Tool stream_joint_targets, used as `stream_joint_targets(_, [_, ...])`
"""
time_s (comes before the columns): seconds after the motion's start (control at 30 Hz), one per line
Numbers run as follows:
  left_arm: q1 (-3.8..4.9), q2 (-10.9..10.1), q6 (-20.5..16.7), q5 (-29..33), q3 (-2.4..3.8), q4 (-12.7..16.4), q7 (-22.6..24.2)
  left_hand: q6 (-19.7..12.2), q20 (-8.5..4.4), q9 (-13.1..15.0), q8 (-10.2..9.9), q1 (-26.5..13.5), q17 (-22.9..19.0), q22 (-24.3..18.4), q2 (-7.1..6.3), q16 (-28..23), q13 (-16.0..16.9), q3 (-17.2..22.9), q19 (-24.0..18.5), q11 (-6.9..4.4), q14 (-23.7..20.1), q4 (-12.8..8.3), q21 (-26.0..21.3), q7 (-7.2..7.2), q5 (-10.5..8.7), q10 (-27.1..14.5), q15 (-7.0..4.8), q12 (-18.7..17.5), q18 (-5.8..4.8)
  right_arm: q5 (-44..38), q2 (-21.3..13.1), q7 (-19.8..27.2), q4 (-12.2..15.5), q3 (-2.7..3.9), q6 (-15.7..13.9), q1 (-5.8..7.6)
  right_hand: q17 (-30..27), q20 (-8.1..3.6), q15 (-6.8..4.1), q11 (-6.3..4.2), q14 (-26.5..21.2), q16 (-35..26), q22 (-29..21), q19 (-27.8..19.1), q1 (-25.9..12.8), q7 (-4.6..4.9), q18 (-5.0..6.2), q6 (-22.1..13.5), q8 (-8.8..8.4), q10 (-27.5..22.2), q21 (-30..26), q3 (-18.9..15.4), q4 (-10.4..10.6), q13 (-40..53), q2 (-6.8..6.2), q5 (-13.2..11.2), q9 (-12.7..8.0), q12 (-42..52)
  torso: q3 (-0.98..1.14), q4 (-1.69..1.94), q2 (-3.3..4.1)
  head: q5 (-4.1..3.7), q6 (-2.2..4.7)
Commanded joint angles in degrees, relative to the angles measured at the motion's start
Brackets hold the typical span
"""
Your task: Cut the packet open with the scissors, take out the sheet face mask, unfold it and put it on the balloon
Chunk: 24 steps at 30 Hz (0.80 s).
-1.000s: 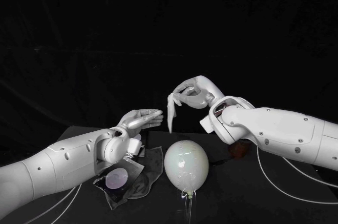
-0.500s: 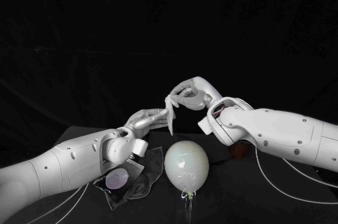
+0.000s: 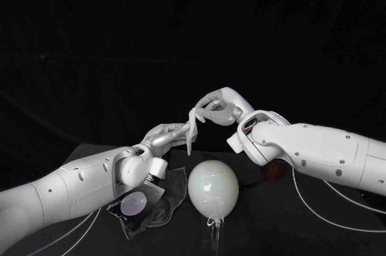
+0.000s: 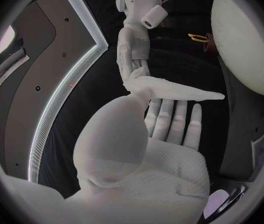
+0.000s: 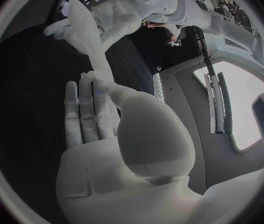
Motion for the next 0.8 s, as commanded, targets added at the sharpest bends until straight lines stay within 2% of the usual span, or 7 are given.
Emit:
stream_joint_targets(0.03, [0.03,-0.05,0.50,1.44,0.09,0.30,1.58,0.96,0.02,0.08,0.47,1.48,-0.06,0.07,0.05,0.35,-0.26,0.83,0.53,-0.02,0.45,-0.52,-0.31,-0.01,0.19,0.26,0.05,-0.25,-0.33,-0.92,-0.02,0.40,-0.18,0.02,1.01,0.00,-0.04,-0.02,0.07,-0.23,0.45,-0.20,0.10,-0.45,-0.01,-0.02,0.52,0.24,0.20,0.01,0.25,0.28,-0.03,0.07,0.53,0.21,2.79,-0.31,0.01,0.00,0.01,0.02,0.01])
stream_joint_targets(0.13, [0.03,-0.20,-0.23,2.05,0.09,0.31,1.74,1.73,0.01,0.21,0.91,2.66,-0.22,0.08,0.01,0.12,-0.54,1.58,0.72,0.10,0.05,-1.23,-0.41,0.41,0.19,-0.17,0.18,-0.84,-0.29,-0.97,-0.06,0.27,-0.37,0.00,1.23,-0.01,-0.04,-0.02,0.07,-0.23,0.45,-0.20,0.10,-0.45,-0.01,-0.02,0.52,0.24,0.20,0.01,0.25,0.28,-0.03,0.07,0.53,0.21,2.79,-0.31,0.03,-0.02,0.02,0.03,0.01])
stream_joint_targets(0.33, [0.03,-0.59,-1.68,2.79,0.09,0.20,1.85,1.41,0.03,0.06,0.76,3.02,-0.53,0.02,-1.23,-0.49,-0.74,1.67,0.41,0.32,-1.03,-1.68,-0.69,1.62,0.18,-1.35,0.51,-1.72,-0.35,-1.00,-0.50,0.14,-0.45,-0.06,1.42,-0.06,-0.05,-0.02,0.08,-0.23,0.46,-0.21,0.19,-0.52,-0.14,-0.03,0.51,0.24,0.21,0.05,0.30,0.35,-0.09,0.07,0.52,0.22,2.80,-0.32,0.01,0.02,0.00,0.03,-0.05])
stream_joint_targets(0.43, [0.04,-0.72,-2.33,2.93,0.09,0.19,1.90,1.31,0.04,-0.02,0.70,3.17,-0.60,0.00,-1.40,-0.61,-0.73,1.81,0.26,0.35,-1.25,-1.79,-0.79,1.87,0.19,-1.56,0.57,-1.87,-0.38,-1.01,-0.86,0.07,-0.26,-0.08,1.50,-0.07,-0.05,-0.02,0.08,-0.23,0.46,-0.21,0.19,-0.52,-0.14,-0.03,0.51,0.24,0.21,0.05,0.30,0.35,-0.09,0.07,0.52,0.22,2.80,-0.32,-0.01,0.03,-0.02,0.10,-0.13])
stream_joint_targets(0.67, [0.04,-0.86,-3.69,3.08,0.09,0.39,2.33,2.17,0.04,0.13,1.30,4.26,-0.72,-0.02,-0.22,-0.70,-0.67,3.36,0.09,0.37,-1.52,-2.39,-1.04,1.84,0.20,-1.74,0.64,-2.05,-0.45,-1.35,-1.70,-0.93,0.43,-0.23,3.09,-0.13,-0.06,0.00,0.09,-0.24,0.42,-0.26,0.26,-0.60,-0.24,-0.03,0.50,0.25,0.23,0.06,0.33,0.40,-0.17,0.08,0.45,0.21,2.81,-0.34,-0.02,-0.02,-0.03,0.25,-0.22])
stream_joint_targets(0.7, [0.04,-0.86,-3.83,3.09,0.09,0.42,2.37,2.75,0.04,0.33,1.74,4.76,-0.72,-0.01,0.12,-0.63,-0.64,3.99,0.11,0.45,-1.45,-2.84,-1.09,1.44,0.21,-1.60,0.65,-2.01,-0.46,-1.42,-1.75,-1.11,0.50,-0.27,3.37,-0.16,-0.08,0.01,0.11,-0.23,0.37,-0.30,0.30,-0.66,-0.31,-0.03,0.49,0.24,0.23,0.05,0.34,0.45,-0.21,0.08,0.43,0.21,2.81,-0.36,0.01,-0.01,-0.02,0.28,-0.23])
stream_joint_targets(0.8, [0.04,-0.89,-4.61,3.10,0.09,0.51,2.47,3.57,0.03,0.65,2.42,5.18,-0.71,0.03,0.45,-0.47,-0.61,4.99,0.38,0.19,-1.24,-3.37,-1.11,1.55,0.21,-1.26,0.53,-1.90,-0.43,-1.84,-1.90,-1.67,0.68,-0.40,4.15,-0.29,-0.09,0.03,0.12,-0.23,0.33,-0.33,0.34,-0.72,-0.37,-0.03,0.48,0.22,0.23,0.04,0.35,0.50,-0.24,0.08,0.43,0.21,2.81,-0.38,0.02,-0.01,-0.02,0.28,-0.23])
